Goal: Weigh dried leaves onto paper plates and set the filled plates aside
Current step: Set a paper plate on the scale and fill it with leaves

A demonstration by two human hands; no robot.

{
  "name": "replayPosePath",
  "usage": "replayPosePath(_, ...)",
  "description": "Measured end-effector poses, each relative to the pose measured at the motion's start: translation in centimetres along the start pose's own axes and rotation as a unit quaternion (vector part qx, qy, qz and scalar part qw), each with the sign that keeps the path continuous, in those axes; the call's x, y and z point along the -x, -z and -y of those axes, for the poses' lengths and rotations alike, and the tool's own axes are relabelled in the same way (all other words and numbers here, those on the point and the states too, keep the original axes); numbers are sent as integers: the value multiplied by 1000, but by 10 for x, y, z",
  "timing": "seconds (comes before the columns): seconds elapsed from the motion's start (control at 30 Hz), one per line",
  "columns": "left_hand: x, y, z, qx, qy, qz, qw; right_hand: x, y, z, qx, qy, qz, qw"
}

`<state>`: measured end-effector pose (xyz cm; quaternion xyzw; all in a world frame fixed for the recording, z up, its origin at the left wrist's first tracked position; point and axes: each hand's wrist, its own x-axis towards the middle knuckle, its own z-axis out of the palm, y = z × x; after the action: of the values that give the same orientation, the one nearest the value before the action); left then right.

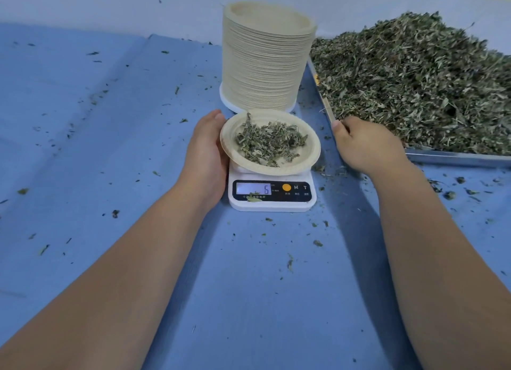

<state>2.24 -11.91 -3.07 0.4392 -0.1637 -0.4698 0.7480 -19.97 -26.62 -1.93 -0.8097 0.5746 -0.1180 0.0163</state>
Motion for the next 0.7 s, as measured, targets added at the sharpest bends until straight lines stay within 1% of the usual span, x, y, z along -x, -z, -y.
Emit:
replayPosePath(0.1,0,0,0,-8,-4,-1,1000,-11,5,0,-38,3,-2,999)
replayPosePath(0.17,-1,0,-1,-7,-6,-2,1000,-19,10,-2,-50,3,-37,998)
replayPosePath(0.27,-1,1,-1,-1,-9,-7,1000,-25,16,-6,-35,-9,-74,997)
replayPosePath(0.37,1,0,-2,-3,-11,-10,1000,-26,17,-8,-6,-14,-65,998)
replayPosePath(0.47,2,-2,-3,-4,-10,-11,1000,-27,15,-9,-34,-3,-105,994)
replayPosePath(0.5,3,-2,-3,-2,-11,-13,1000,-29,15,-10,-47,0,-103,994)
replayPosePath(0.53,3,-2,-4,-3,-11,-12,1000,-30,14,-9,-50,3,-82,995)
replayPosePath(0.6,1,-3,-3,-3,-8,-8,1000,-32,10,-9,-35,8,-6,999)
replayPosePath(0.63,1,-2,-3,-4,-6,-8,1000,-33,8,-8,-33,7,19,999)
replayPosePath(0.67,1,-2,-3,-5,-6,-8,1000,-34,8,-7,-35,4,26,999)
replayPosePath(0.7,1,-1,-3,-6,-7,-7,1000,-35,8,-6,-36,1,17,999)
